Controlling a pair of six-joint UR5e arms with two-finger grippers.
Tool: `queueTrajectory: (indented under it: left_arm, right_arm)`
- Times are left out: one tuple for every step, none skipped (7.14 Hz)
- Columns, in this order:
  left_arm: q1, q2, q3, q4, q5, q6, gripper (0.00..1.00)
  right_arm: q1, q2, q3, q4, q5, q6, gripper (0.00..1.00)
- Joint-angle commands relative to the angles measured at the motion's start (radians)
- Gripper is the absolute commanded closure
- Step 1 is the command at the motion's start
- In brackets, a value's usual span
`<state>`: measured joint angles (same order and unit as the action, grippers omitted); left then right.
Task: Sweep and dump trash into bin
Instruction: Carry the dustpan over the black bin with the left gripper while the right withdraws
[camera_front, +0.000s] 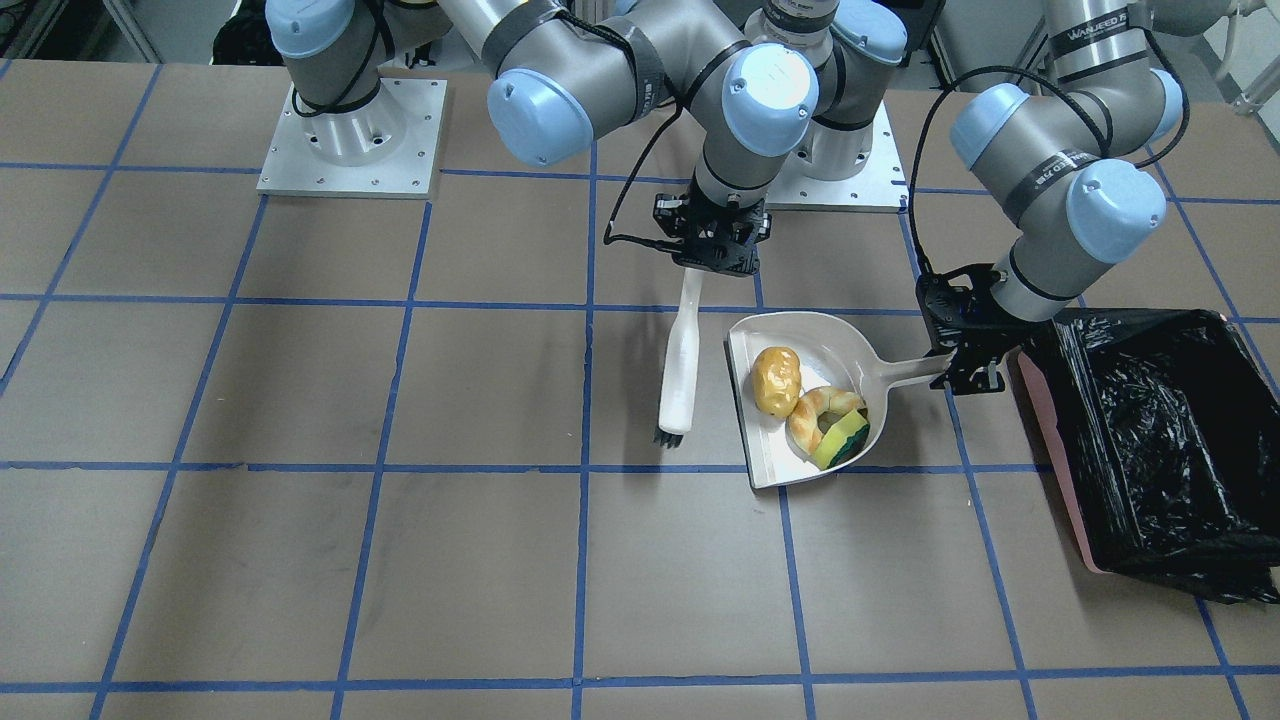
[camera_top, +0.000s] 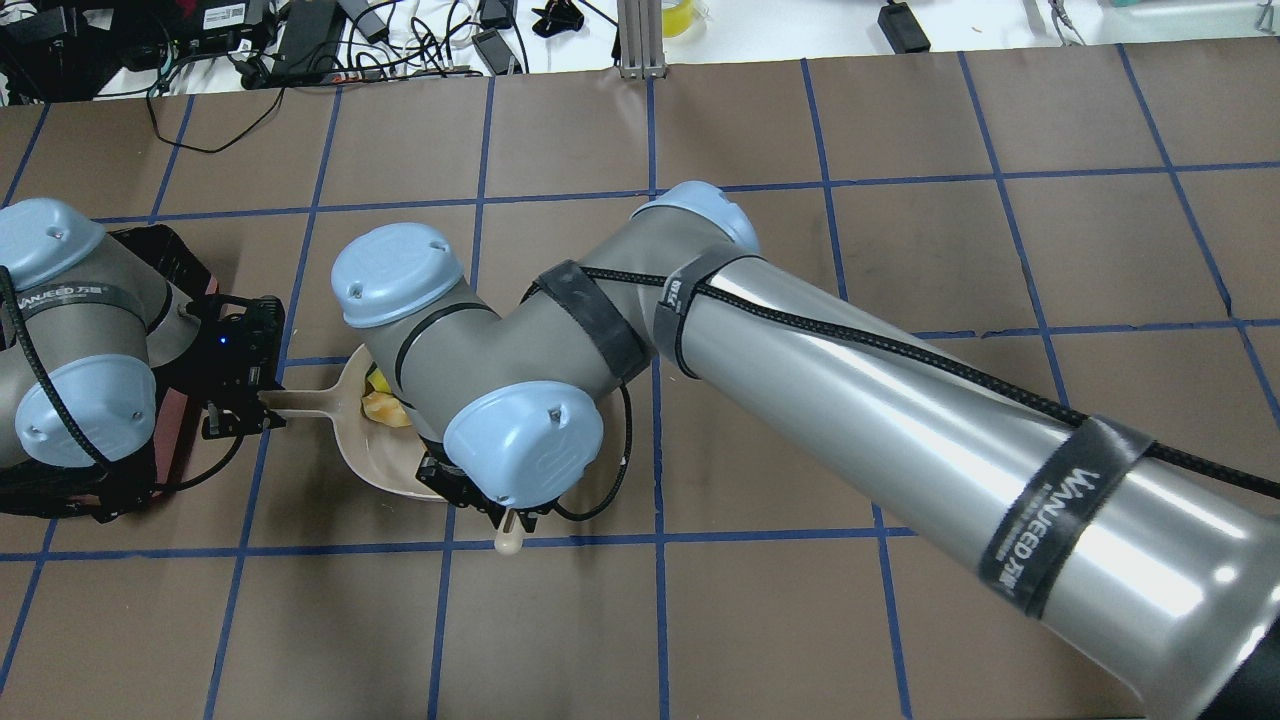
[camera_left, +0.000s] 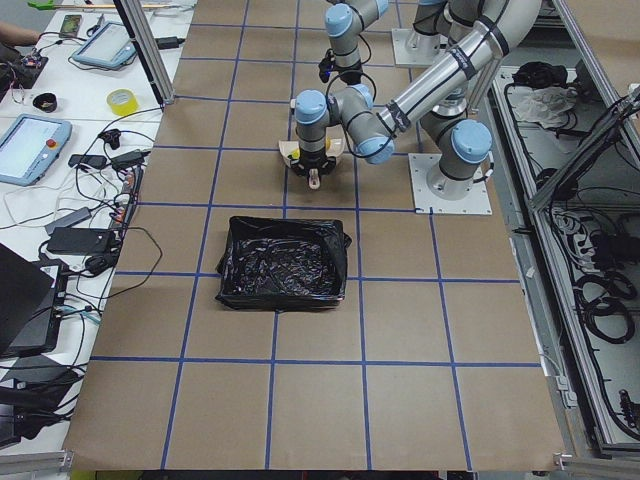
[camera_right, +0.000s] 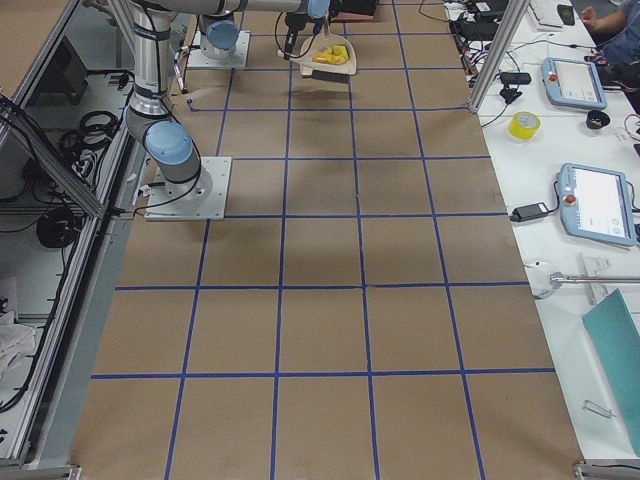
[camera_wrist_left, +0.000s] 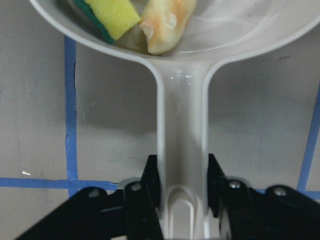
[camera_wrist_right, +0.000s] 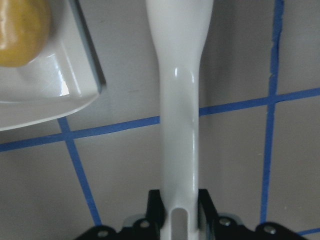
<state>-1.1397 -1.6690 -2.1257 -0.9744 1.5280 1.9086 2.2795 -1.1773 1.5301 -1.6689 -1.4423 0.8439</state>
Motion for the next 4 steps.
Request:
queueTrajectory:
  left_arm:
    - [0.04,-0.003,0.003,-0.001,-0.015,0.016,1.0]
    - [0.096,0.005,0.015,-0.022,-0.087,0.024,1.0]
    - [0.183,0.014,0.047,-0.1,-0.142,0.024,1.0]
    - [0.245,0.018,0.112,-0.207,-0.193,0.024,1.0]
  right_arm:
    - [-0.09,-0.077,0.007,0.12,-0.106,-0.116,1.0]
    - [-0.194,-0.119,0.007,0.132,-0.107,-0.2,1.0]
    - [-0.313,-0.145,0.008,0.136,-0.119,-0.324,1.0]
    - [-0.436,-0.142,0.025,0.138,-0.148,-0.495,1.0]
